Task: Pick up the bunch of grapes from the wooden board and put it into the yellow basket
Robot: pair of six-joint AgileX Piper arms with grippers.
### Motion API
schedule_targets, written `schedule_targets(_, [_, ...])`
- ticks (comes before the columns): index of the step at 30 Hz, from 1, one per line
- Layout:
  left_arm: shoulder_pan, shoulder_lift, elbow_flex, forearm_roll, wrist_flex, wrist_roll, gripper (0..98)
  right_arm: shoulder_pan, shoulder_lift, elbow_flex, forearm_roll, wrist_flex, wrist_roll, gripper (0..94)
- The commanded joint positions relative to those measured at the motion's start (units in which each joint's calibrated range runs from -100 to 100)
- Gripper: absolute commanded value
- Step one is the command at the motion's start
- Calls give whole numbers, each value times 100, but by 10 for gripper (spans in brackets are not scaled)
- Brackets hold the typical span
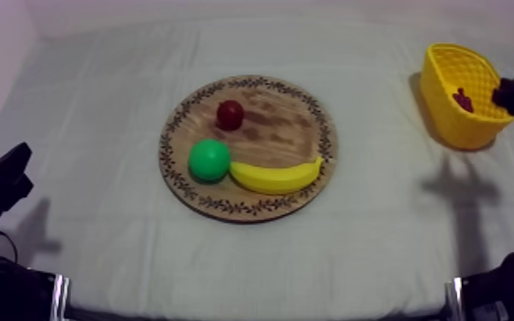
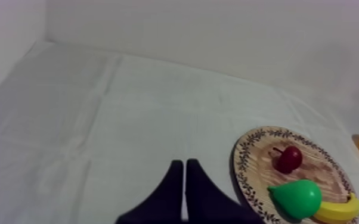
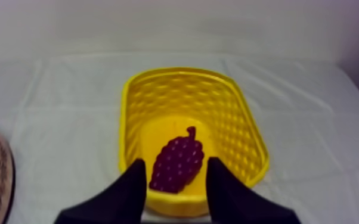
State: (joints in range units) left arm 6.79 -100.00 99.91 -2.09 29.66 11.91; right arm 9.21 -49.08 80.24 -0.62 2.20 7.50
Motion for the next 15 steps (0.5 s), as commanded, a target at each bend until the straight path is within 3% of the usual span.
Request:
schedule_targets(1, [-2, 0, -2, 1, 0, -1, 1, -49, -600, 635, -1361, -41, 1829, 298])
schedule_targets(4, [-2, 0, -2, 1, 0, -1, 1, -129, -1075, 1071, -1593, -63, 2122, 283])
schedule_targets(7, [-2, 0, -2, 1, 0, -1, 1, -182, -1571, 1462, -1649, -56, 2251, 266])
schedule_targets(11, [-2, 0, -2, 1, 0, -1, 1, -208, -2185, 1811, -1144, 273, 1853, 194])
schedule_targets(15, [-2, 0, -2, 1, 0, -1, 1, -210, -2706, 1919, -928, 895, 1666, 65])
